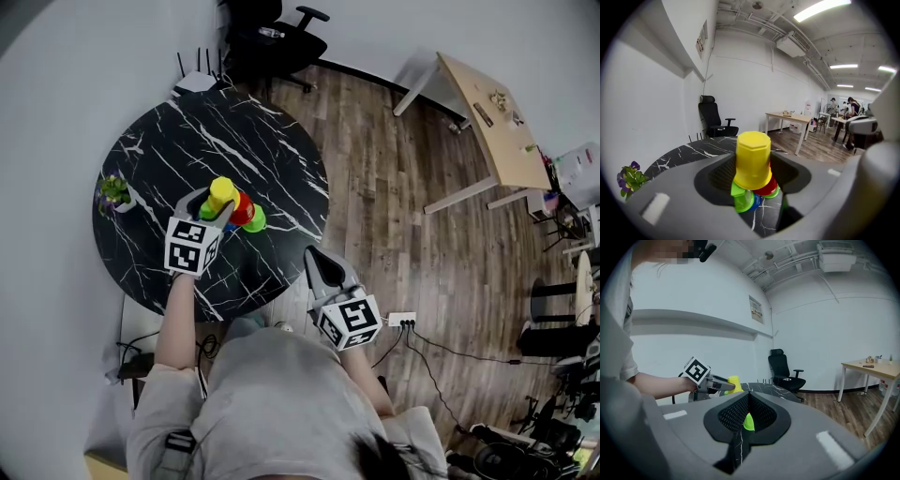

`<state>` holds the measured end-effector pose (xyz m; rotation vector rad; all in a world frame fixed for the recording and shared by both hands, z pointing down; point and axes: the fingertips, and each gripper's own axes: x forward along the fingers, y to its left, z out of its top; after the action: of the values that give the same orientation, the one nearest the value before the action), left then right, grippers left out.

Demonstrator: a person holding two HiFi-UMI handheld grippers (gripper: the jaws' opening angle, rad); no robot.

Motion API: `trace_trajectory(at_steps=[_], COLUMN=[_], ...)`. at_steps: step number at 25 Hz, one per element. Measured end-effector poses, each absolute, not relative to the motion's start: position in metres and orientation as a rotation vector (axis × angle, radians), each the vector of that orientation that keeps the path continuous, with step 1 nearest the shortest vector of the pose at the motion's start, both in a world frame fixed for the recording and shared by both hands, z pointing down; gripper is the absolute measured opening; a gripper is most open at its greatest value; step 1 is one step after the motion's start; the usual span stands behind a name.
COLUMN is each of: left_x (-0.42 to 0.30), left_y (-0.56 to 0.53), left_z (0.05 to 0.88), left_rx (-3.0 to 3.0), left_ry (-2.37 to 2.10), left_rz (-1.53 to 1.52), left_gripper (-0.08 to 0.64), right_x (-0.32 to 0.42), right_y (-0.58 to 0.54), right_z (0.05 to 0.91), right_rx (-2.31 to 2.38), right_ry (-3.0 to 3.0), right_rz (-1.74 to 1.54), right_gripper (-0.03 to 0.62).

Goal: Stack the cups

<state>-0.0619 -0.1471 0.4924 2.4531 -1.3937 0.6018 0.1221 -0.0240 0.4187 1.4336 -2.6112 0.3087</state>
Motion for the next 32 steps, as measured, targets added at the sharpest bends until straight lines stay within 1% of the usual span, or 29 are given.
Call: trace_trajectory(at_steps=[8,11,13,17,22,25,32], left_x=[-0.068,-0.073,-0.079,-0.096,-0.113,-0.119,-0.122], left_y=[-0.139,-0.126,-0.116,-0.093,-0.064,-0.046,-0.006], left_z=[0.48,0.46,0.443,0.412,0.379,0.363,0.339], left_rx=[2.482,2.493,2.496,2.489,2.458,2.438,2.409], left_ry=[-1.413,-1.462,-1.521,-1.662,-1.795,-1.855,-1.953], left_rz=[0.555,0.47,0.4,0.316,0.187,0.119,-0.046], left_gripper=[0.284,0.281,0.25,0.135,0.079,0.058,0.058], right_x=[0.116,0.113,0.111,0.103,0.101,0.104,0.111], right_y=[-0.028,-0.03,-0.033,-0.04,-0.044,-0.041,-0.029], right_z=[0.415,0.407,0.4,0.382,0.361,0.351,0.329], right_rx=[1.415,1.399,1.392,1.373,1.37,1.373,1.388], right_ry=[-2.646,-2.676,-2.699,-2.754,-2.803,-2.818,-2.834], right_rz=[0.297,0.289,0.272,0.226,0.185,0.167,0.062], right_gripper=[0.003,0.003,0.003,0.004,0.005,0.005,0.005])
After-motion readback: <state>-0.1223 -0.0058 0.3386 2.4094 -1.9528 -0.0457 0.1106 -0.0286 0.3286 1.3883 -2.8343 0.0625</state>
